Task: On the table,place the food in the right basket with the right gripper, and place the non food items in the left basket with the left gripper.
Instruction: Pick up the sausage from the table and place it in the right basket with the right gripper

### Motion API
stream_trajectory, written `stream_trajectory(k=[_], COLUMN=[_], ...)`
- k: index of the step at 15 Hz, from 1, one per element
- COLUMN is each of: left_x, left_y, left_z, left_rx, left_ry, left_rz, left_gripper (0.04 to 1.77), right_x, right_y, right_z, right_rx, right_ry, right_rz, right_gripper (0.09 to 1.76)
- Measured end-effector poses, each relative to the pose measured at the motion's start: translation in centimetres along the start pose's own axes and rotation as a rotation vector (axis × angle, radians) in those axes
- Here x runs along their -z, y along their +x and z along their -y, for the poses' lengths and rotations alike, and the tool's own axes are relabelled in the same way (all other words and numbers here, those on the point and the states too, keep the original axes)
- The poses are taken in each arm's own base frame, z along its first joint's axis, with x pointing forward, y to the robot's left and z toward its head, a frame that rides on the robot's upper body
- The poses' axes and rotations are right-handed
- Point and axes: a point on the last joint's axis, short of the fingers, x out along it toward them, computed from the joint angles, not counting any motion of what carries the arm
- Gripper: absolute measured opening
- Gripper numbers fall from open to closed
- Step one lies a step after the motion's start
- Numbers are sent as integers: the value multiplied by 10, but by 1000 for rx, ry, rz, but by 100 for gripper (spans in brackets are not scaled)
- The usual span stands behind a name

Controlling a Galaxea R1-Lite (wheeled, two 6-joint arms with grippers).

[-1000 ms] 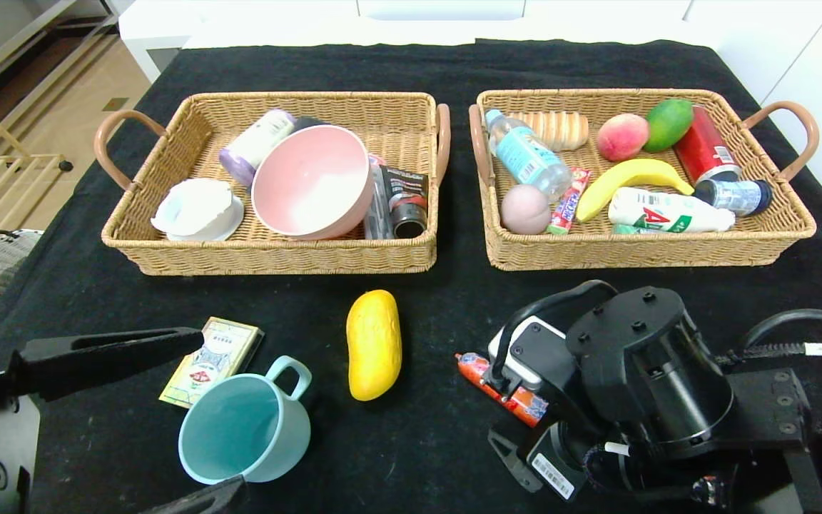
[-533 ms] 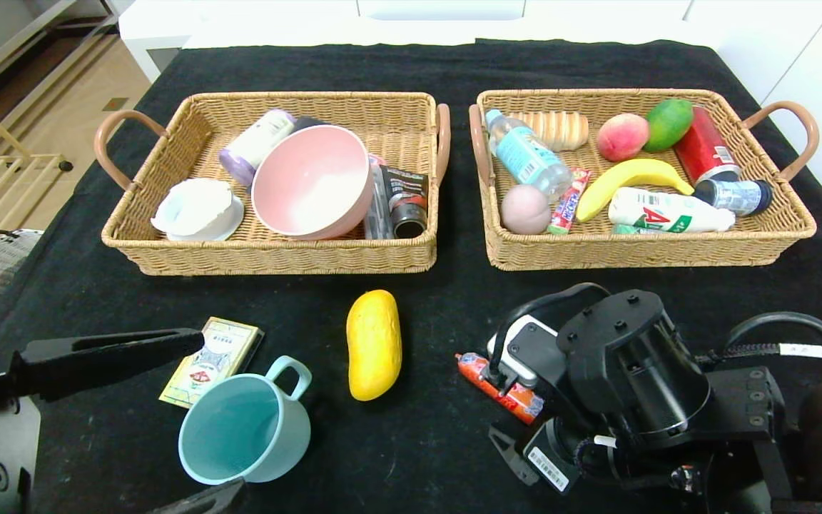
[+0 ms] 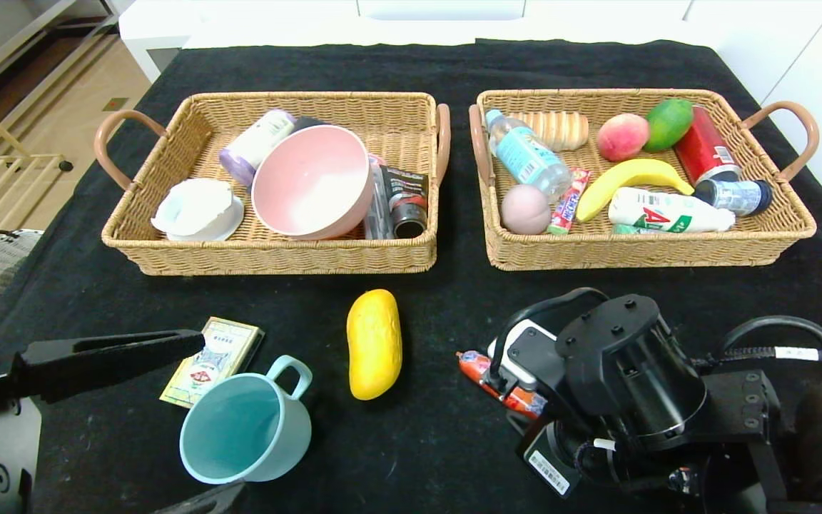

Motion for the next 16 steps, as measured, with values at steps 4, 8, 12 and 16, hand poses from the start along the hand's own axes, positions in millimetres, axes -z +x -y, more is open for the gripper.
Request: stream_trajectory(k=[4, 8, 12, 16], left_x=[0, 0, 0, 1], left_y=[0, 0, 0, 0], left_z=[0, 0, 0, 0], left_rx=[1, 1, 0, 1], left_ry=[0, 0, 10, 15], left_rz=[-1, -1, -2, -5], left_gripper=[172, 172, 172, 172], right_x=[0, 2, 4, 3], right_y=[0, 0, 0, -2], right_z=[0, -1, -2, -3], right_rx=[2, -1, -3, -6], right_ry=[0, -3, -4, -9], right_rz=[-1, -4, -3, 1], right_gripper=[45, 45, 45, 45])
